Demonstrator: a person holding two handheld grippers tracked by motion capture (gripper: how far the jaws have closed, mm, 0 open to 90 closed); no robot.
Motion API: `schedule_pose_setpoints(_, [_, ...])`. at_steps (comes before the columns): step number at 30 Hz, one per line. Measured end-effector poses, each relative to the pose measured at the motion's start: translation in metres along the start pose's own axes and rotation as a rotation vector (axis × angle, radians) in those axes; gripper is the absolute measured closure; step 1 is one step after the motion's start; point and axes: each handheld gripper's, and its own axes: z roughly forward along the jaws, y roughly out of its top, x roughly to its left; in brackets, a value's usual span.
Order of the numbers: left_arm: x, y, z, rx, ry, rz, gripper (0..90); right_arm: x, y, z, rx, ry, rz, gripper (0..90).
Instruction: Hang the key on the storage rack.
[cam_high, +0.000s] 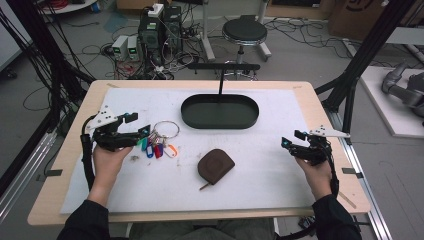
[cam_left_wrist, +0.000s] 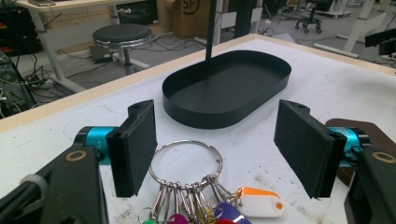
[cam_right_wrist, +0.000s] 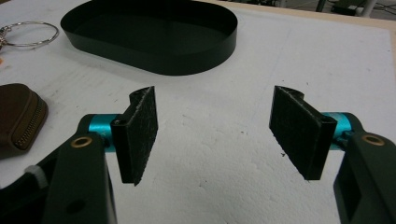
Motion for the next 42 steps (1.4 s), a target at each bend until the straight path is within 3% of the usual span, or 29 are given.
schedule_pose_setpoints(9, [0.003, 0.001, 0.001, -0.013, 0.003, -0.028, 31.4, 0.000, 0.000, 0.004, 0.008, 0.008, -0.004, 33.2])
schedule_pose_setpoints(13, [0.004, 0.005, 0.005, 0.004, -0.021, -0.052, 32.5, 0.000, 0.000, 0.003, 0.005, 0.012, -0.010, 33.2])
schedule_pose_setpoints(18, [0.005, 0.005, 0.011, 0.011, -0.017, -0.060, 32.9, 0.001, 0.000, 0.002, 0.001, 0.009, -0.014, 33.2])
schedule_pose_setpoints(25, [0.012, 0.003, 0.026, 0.069, -0.010, -0.100, 38.3, 0.000, 0.000, 0.002, 0.001, 0.008, -0.016, 33.3])
schedule_pose_setpoints(29, [0.020, 0.001, 0.038, 0.131, 0.020, -0.131, 40.2, 0.000, 0.000, 0.003, 0.004, 0.006, -0.009, 33.3])
schedule_pose_setpoints(35, [0.034, -0.005, 0.056, 0.170, 0.057, -0.185, 43.3, -0.001, 0.001, 0.005, 0.003, 0.007, -0.012, 33.5])
schedule_pose_setpoints(39, [0.038, -0.010, 0.066, 0.170, 0.077, -0.184, 46.9, -0.001, 0.001, 0.005, 0.006, 0.007, -0.011, 33.6])
schedule_pose_setpoints(42, [0.042, -0.016, 0.073, 0.200, 0.082, -0.191, 50.6, -0.001, 0.000, 0.005, 0.006, 0.008, -0.009, 33.6])
